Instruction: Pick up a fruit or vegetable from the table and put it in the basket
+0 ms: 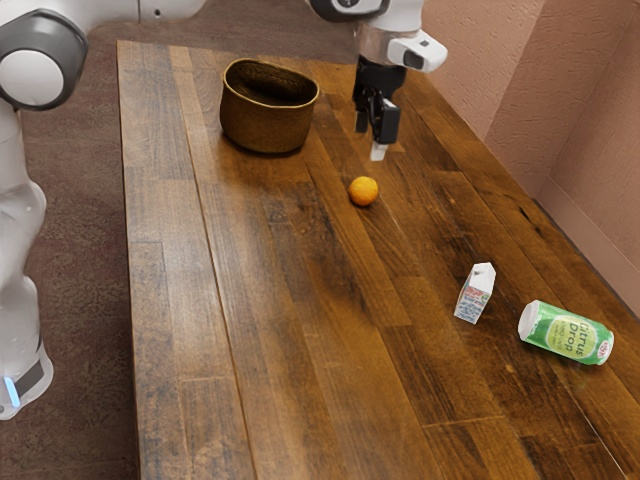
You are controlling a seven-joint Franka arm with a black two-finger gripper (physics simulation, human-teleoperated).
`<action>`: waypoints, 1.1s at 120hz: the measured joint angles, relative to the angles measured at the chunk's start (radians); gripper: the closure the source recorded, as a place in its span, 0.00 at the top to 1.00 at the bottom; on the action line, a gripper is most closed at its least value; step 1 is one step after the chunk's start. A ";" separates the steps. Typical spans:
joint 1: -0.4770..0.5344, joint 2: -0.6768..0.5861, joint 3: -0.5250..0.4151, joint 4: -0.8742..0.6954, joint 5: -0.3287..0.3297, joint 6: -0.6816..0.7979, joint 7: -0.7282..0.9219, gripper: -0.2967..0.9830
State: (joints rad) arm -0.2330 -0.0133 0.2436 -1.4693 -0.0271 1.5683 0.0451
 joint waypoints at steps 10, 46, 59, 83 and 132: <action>0.014 0.000 0.004 0.002 -0.003 0.001 0.015 0.77; 0.145 0.090 0.022 0.129 -0.003 0.005 0.053 0.77; 0.263 0.163 0.029 0.185 -0.003 0.009 0.063 0.77; 0.315 0.209 0.043 0.206 -0.004 0.025 0.077 0.77; 0.348 0.533 0.044 0.518 -0.060 -0.009 0.097 0.77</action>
State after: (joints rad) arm 0.1153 0.5195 0.2881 -0.9512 -0.0874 1.5591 0.1420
